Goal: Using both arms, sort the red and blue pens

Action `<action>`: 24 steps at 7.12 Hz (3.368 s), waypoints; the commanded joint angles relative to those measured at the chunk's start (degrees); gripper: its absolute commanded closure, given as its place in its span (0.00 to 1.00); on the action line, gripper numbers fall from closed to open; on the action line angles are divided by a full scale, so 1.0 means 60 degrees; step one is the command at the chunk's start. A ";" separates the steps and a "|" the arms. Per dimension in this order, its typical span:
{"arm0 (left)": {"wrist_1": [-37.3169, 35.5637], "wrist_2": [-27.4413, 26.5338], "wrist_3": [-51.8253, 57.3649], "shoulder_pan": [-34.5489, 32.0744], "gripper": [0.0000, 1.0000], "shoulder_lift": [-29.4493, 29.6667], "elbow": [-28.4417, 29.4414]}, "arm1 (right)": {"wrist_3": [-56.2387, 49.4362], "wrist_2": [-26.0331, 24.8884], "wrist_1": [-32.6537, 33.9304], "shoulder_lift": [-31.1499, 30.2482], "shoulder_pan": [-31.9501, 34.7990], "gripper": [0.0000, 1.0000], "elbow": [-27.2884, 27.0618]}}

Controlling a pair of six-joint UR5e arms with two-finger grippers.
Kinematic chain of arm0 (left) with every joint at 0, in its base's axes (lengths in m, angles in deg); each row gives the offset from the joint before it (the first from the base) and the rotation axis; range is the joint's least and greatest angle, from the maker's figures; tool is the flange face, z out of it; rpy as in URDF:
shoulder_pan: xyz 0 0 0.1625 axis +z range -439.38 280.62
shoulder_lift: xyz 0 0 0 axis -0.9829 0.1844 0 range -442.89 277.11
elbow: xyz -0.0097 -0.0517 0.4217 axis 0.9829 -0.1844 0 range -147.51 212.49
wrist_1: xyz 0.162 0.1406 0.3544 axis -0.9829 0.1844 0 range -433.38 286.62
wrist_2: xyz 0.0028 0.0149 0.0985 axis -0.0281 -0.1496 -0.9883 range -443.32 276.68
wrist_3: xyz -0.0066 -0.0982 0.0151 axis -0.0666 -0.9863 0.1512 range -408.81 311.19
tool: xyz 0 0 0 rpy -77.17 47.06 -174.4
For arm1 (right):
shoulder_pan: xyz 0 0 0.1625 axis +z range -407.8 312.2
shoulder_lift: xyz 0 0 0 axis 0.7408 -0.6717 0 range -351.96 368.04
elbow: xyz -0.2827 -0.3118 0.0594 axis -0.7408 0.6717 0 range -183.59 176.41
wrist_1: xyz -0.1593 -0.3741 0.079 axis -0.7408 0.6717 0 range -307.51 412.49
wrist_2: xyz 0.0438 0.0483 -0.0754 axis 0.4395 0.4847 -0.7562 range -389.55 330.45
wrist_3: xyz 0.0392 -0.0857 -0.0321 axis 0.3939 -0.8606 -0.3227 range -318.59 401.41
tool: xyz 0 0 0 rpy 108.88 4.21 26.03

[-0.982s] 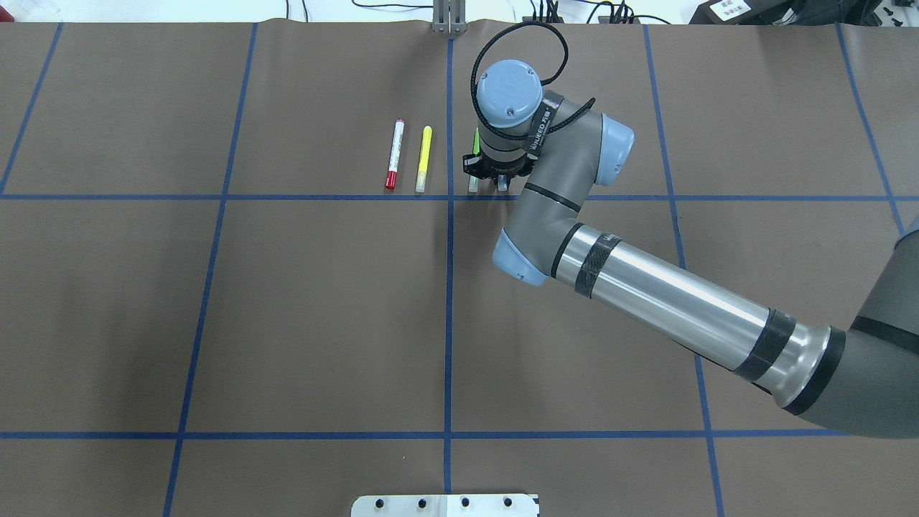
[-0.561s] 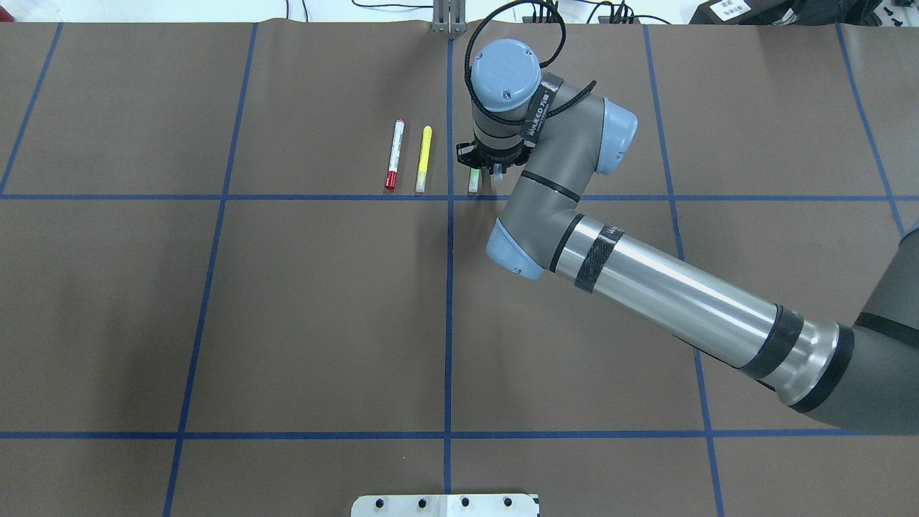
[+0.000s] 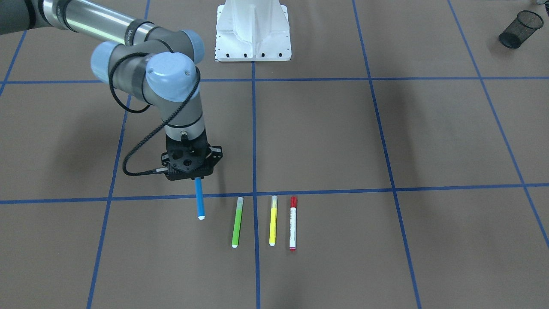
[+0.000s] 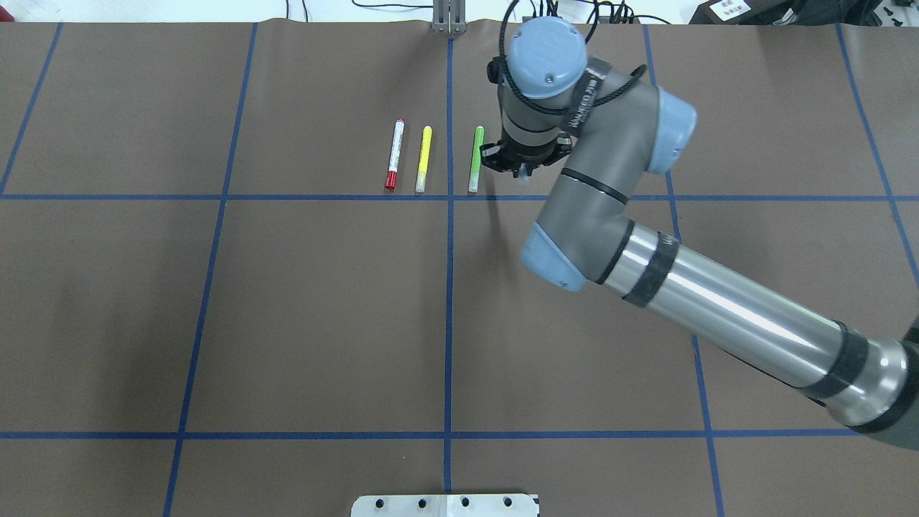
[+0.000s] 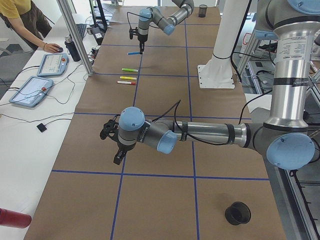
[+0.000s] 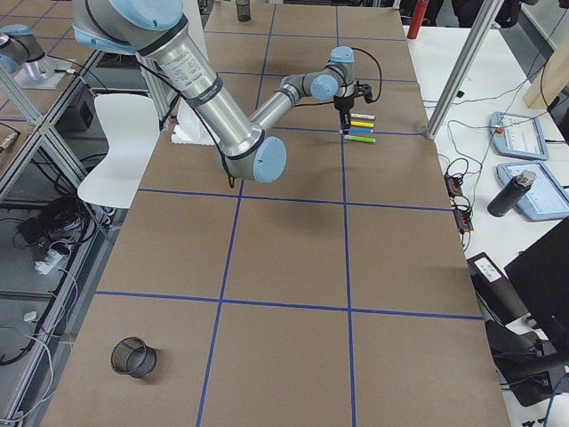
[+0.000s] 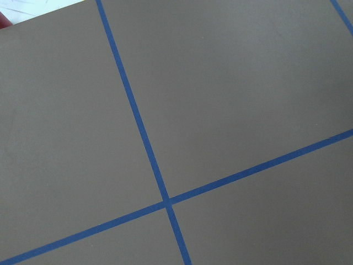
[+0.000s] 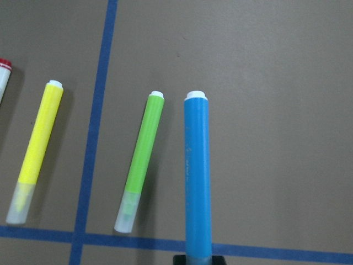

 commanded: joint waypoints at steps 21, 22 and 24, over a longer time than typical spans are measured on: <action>0.0612 0.0514 -0.1778 0.0000 0.00 -0.0150 0.0436 | -1.2768 0.3102 0.6295 -1.1882 1.1413 1.00 -0.4178; 0.0626 0.0514 -0.1778 0.0000 0.00 -0.0135 0.0421 | -1.3151 0.3100 0.6359 -1.1912 1.2161 1.00 -0.3434; 0.0670 0.0514 -0.1778 0.0000 0.00 -0.0120 0.0377 | -1.3869 0.2940 0.7551 -1.1898 1.3786 1.00 -0.2886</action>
